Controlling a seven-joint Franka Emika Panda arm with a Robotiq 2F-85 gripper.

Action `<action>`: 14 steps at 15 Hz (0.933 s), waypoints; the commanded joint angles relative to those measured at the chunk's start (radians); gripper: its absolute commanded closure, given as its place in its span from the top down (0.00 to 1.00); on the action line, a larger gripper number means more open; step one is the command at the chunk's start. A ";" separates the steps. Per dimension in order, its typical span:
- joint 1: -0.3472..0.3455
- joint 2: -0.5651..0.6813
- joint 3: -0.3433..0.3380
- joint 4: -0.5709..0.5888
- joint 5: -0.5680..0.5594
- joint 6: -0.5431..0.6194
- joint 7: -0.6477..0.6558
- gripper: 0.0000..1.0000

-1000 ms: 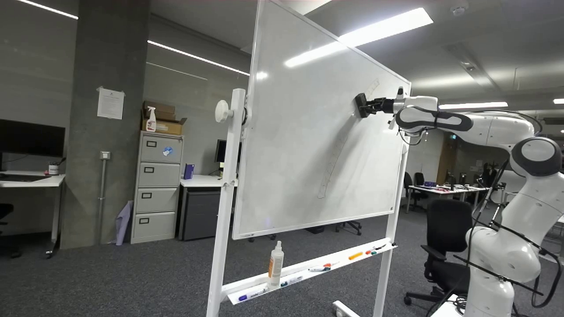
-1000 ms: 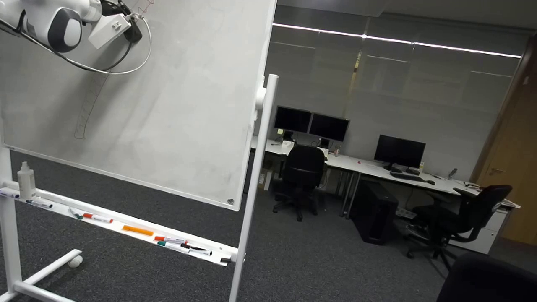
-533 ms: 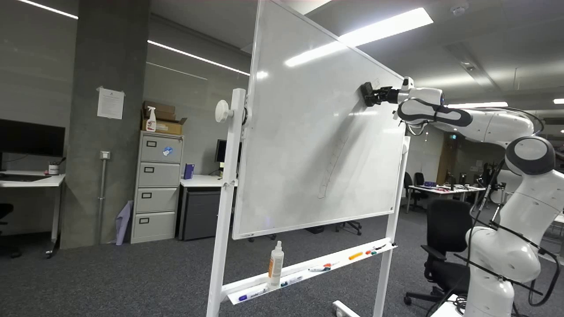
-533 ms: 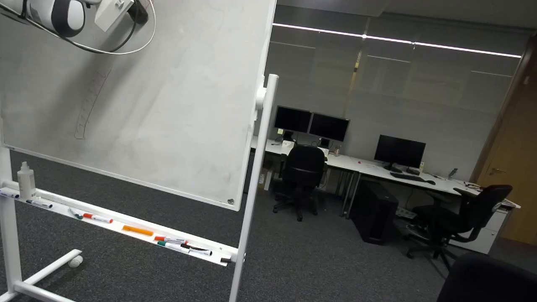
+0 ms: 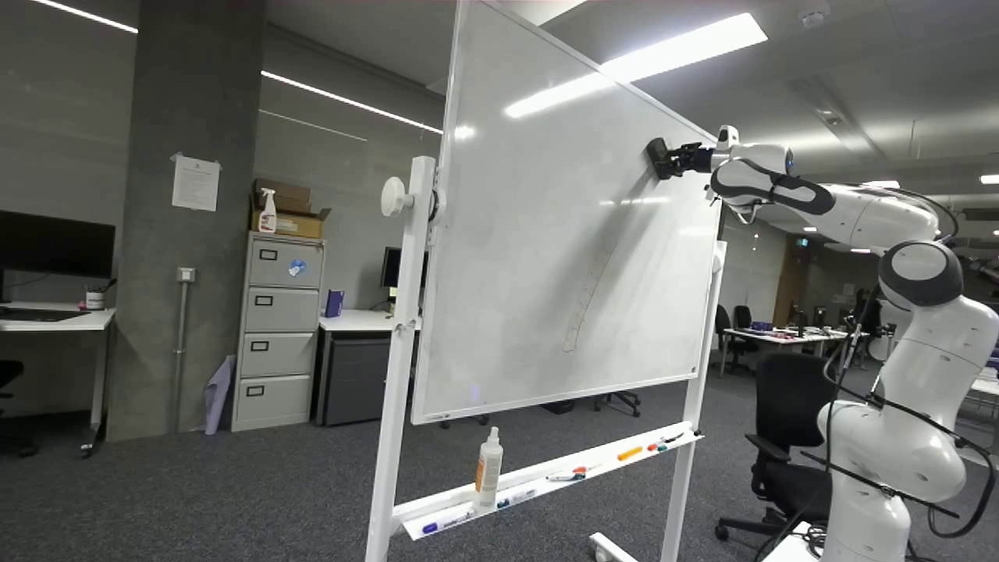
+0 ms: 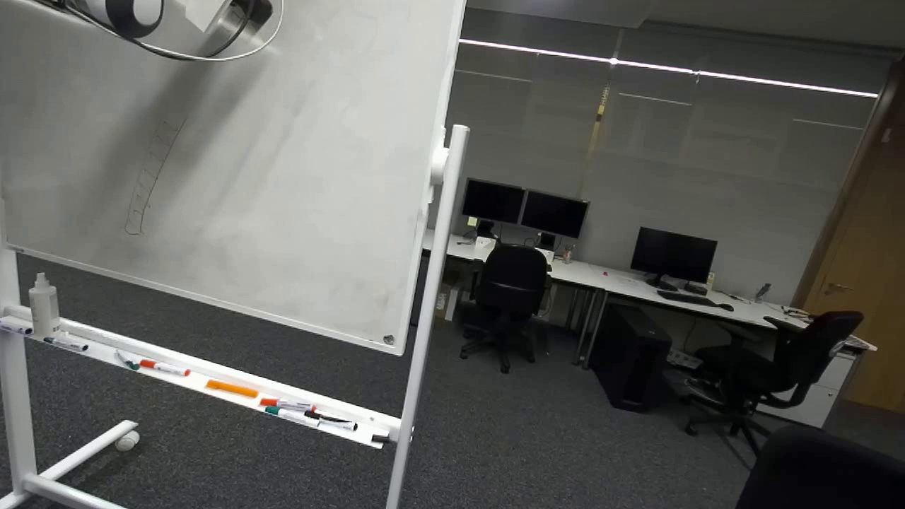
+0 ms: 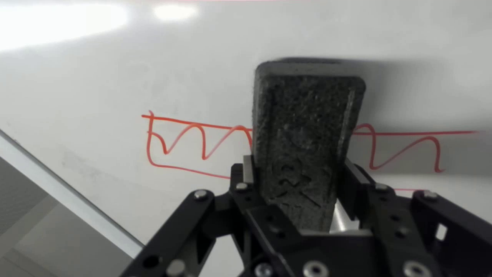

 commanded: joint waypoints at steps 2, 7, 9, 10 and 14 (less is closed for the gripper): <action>0.151 0.040 -0.131 0.163 0.051 -0.133 -0.095 0.30; 0.281 0.057 -0.248 0.241 0.056 -0.164 -0.139 0.30; 0.329 0.064 -0.300 0.269 0.051 -0.127 -0.154 0.30; 0.352 0.067 -0.326 0.283 0.050 -0.118 -0.157 0.30; 0.449 0.072 -0.430 0.331 0.043 -0.106 -0.165 0.30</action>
